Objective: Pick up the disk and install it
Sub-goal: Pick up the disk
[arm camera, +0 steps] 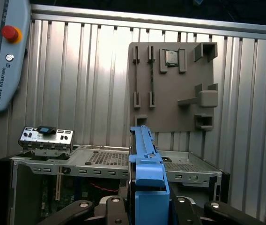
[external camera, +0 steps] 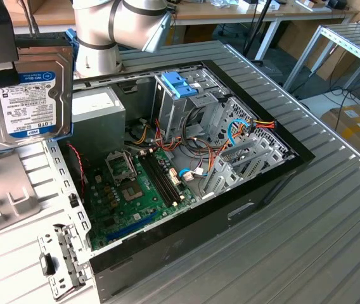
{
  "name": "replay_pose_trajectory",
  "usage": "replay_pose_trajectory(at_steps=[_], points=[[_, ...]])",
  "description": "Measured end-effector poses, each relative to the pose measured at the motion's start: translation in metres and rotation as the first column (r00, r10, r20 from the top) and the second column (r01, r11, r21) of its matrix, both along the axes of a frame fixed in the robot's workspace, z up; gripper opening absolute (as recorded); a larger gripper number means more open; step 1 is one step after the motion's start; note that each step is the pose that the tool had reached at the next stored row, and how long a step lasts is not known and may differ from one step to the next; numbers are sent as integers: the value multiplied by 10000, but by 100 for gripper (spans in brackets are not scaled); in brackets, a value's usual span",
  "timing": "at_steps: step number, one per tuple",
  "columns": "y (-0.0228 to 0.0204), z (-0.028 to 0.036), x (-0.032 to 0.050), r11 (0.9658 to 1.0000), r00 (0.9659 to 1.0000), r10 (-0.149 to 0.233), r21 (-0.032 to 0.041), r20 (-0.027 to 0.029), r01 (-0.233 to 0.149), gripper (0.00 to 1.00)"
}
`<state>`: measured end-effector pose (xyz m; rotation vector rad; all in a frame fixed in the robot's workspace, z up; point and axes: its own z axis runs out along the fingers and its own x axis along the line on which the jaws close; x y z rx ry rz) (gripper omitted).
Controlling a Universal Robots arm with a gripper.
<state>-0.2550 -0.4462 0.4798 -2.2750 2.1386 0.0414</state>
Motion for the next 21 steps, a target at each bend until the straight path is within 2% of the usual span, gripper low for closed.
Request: replay_pose_trajectory(at_steps=[9,10,18,21], points=[[-76,-11,71,10000,10000,0,0,0,0,37],[-104,-13,89,10000,10000,0,0,0,0,37],[-160,-19,127,10000,10000,0,0,0,0,37],[-200,-22,154,10000,10000,0,-1,-1,0,37]])
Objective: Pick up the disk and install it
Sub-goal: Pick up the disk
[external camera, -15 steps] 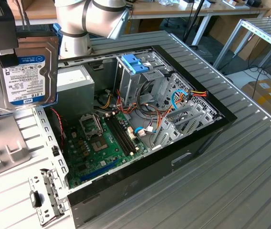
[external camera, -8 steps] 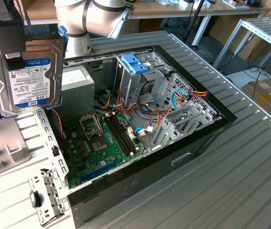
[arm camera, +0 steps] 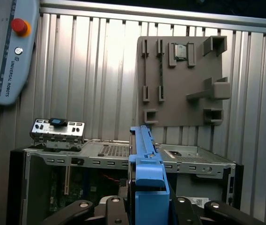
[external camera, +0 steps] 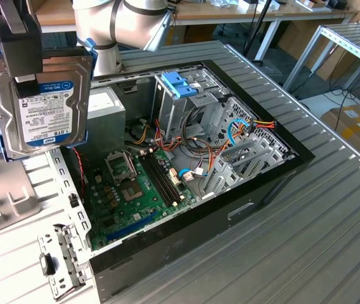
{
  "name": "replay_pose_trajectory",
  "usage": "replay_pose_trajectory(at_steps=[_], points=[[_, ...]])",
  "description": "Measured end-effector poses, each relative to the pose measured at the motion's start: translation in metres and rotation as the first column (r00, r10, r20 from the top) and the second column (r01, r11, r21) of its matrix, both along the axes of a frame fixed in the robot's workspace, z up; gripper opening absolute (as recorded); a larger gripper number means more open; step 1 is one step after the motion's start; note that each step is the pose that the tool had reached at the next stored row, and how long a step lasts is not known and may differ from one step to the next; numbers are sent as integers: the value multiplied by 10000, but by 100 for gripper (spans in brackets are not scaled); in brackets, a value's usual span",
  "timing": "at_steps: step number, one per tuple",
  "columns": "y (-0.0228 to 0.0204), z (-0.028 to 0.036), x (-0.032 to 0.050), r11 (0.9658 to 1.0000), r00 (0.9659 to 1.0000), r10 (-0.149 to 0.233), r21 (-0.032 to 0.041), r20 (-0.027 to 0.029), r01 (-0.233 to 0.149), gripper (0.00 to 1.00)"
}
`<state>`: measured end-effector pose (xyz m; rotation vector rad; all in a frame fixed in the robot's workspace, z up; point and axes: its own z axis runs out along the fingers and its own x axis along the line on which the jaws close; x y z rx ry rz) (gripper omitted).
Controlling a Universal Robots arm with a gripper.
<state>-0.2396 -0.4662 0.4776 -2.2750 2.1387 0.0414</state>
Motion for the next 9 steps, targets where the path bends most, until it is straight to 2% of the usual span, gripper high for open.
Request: replay_pose_trajectory(at_steps=[9], points=[[-87,-10,56,10000,10000,1,1,0,-1,37]])
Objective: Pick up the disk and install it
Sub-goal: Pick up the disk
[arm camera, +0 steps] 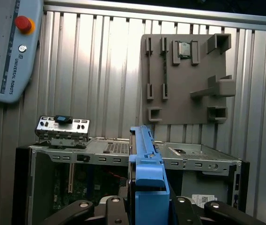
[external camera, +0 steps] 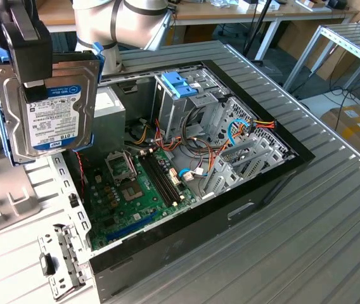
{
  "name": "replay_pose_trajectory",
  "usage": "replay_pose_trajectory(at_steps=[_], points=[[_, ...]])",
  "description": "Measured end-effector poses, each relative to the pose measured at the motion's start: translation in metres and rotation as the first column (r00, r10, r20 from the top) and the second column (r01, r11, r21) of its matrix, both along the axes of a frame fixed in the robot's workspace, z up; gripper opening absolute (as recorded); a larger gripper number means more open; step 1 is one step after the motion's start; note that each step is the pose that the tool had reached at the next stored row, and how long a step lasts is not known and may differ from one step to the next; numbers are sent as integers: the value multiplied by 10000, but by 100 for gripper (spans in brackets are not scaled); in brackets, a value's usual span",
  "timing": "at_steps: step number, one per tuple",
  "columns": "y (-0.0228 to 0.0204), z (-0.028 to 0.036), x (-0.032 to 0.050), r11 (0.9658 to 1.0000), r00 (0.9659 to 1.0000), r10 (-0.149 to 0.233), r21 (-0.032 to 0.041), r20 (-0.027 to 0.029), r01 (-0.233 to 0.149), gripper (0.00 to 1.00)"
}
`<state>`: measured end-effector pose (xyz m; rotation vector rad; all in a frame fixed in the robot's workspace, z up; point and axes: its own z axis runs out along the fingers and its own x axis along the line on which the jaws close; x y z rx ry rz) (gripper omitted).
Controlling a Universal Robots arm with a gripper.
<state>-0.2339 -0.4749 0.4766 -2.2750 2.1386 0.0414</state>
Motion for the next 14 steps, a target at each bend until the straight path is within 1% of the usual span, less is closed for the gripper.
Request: replay_pose_trajectory(at_steps=[8,12,14], points=[[-55,-6,42,10000,10000,0,-1,0,0,37],[-96,-11,74,10000,10000,-1,0,0,1,37],[-107,-13,83,10000,10000,0,1,1,0,37]])
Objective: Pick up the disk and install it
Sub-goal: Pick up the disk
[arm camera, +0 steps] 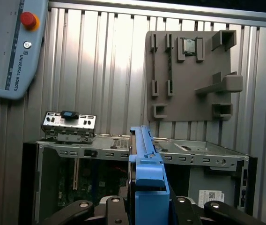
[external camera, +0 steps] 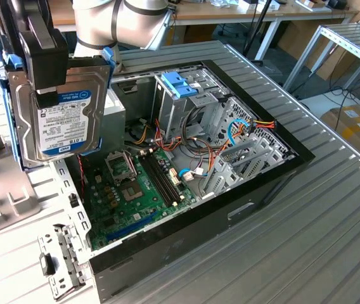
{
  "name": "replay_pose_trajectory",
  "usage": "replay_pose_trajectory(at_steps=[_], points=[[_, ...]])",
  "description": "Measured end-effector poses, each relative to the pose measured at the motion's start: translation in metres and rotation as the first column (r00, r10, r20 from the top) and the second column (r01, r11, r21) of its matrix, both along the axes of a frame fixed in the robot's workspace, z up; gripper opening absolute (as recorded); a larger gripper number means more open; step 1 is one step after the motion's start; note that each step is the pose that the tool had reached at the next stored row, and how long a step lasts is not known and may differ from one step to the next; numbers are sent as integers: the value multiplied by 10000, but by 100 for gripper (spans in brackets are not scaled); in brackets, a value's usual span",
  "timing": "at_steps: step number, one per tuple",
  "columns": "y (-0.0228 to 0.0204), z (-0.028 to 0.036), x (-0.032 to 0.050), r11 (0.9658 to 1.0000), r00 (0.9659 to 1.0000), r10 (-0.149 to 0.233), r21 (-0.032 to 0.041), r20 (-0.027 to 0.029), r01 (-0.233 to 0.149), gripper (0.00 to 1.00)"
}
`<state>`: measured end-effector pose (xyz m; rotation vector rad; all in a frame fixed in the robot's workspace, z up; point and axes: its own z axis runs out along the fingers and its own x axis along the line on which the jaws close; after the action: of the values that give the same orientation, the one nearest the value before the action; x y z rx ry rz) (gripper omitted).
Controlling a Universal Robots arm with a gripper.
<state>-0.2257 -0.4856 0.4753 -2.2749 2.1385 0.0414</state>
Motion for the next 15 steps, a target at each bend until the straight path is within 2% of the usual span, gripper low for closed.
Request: replay_pose_trajectory(at_steps=[15], points=[[-101,-12,78,10000,10000,0,-1,-1,0,37]])
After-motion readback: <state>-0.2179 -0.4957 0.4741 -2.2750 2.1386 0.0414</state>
